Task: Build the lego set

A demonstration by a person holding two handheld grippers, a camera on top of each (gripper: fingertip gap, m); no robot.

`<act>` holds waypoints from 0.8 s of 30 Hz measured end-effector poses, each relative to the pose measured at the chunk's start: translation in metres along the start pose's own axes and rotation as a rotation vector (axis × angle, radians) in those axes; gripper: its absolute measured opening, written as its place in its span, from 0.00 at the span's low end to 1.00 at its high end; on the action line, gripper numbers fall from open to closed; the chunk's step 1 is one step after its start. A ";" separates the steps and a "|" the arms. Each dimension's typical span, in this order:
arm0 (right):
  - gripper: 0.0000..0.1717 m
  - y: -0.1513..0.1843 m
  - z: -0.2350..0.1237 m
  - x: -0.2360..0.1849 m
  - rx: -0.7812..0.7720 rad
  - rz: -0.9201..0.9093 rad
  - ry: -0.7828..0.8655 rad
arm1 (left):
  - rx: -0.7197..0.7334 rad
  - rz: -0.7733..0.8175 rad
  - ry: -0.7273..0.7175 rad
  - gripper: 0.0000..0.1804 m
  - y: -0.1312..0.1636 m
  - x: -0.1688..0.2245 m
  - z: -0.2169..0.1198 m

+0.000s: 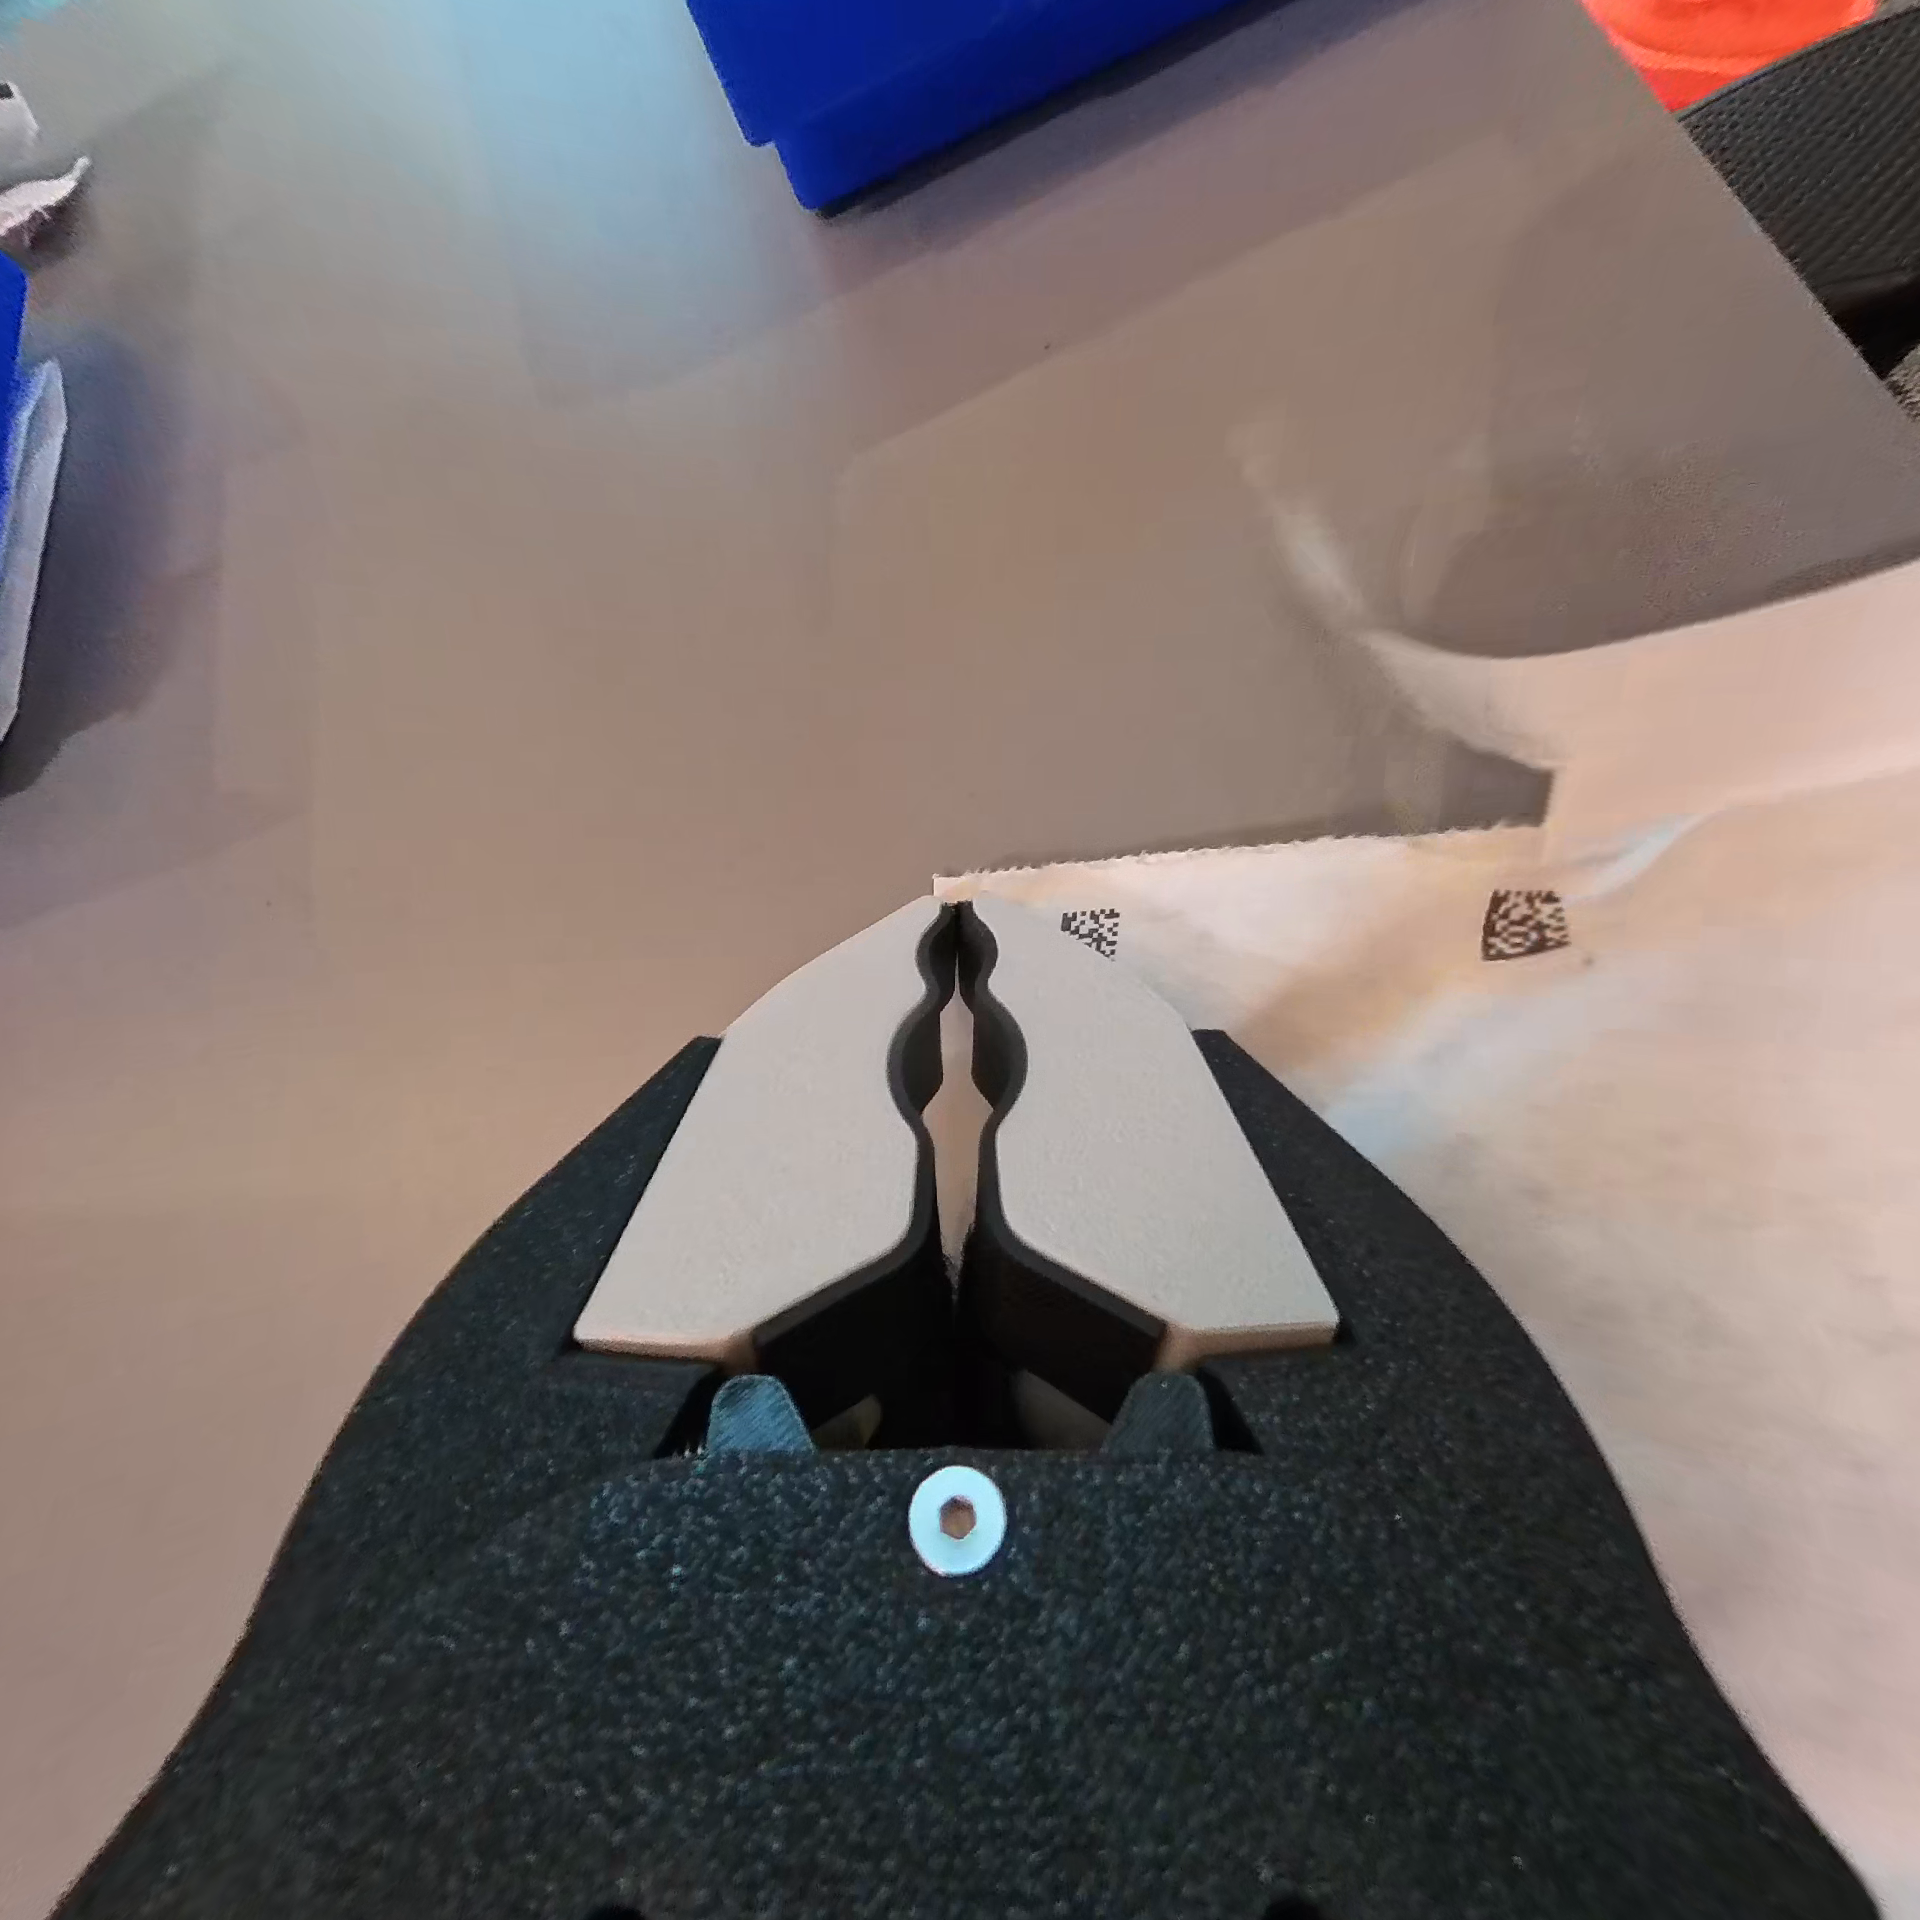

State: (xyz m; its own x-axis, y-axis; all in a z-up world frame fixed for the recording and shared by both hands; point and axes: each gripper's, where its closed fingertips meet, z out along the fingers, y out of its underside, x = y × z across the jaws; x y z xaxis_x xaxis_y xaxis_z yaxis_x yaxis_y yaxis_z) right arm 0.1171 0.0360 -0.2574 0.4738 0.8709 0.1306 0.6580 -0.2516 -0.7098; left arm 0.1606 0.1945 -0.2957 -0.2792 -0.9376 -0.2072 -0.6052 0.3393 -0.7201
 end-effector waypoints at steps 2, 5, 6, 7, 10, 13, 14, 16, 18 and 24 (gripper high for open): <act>0.00 0.002 -0.005 -0.005 0.000 -0.010 -0.010 | 0.000 0.006 -0.009 0.00 0.000 0.000 0.000; 0.00 0.005 -0.012 -0.014 -0.009 0.001 -0.050 | -0.001 0.019 -0.027 0.00 0.000 -0.001 0.000; 0.00 0.006 -0.014 -0.015 -0.009 0.010 -0.054 | -0.001 0.024 -0.031 0.00 0.000 -0.001 0.000; 0.00 0.006 -0.017 -0.018 -0.006 0.016 -0.070 | 0.000 0.028 -0.037 0.00 0.000 -0.001 0.000; 0.00 0.007 -0.025 -0.021 0.011 0.047 -0.104 | 0.001 0.078 -0.071 0.00 0.000 -0.002 -0.001; 0.00 0.010 -0.038 -0.031 0.037 0.095 -0.180 | 0.017 0.135 -0.115 0.00 -0.001 -0.003 -0.002; 0.00 0.015 -0.044 -0.033 0.026 0.106 -0.191 | 0.022 0.157 -0.131 0.00 -0.002 -0.003 -0.003; 0.00 0.020 -0.062 -0.050 0.030 0.150 -0.320 | 0.032 0.180 -0.153 0.00 -0.003 -0.004 -0.003; 0.01 0.025 -0.082 -0.057 0.022 0.179 -0.364 | 0.042 0.192 -0.167 0.00 -0.004 -0.004 -0.004; 0.00 0.010 -0.145 -0.026 0.079 0.150 -0.184 | 0.038 0.188 -0.173 0.00 -0.003 -0.005 -0.004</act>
State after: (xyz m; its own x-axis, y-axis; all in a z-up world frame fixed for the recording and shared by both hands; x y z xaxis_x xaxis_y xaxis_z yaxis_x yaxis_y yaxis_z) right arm 0.1963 -0.0500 -0.1674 0.4432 0.8905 -0.1031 0.5371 -0.3558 -0.7648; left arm 0.1610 0.1986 -0.2895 -0.2504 -0.8586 -0.4474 -0.5257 0.5086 -0.6819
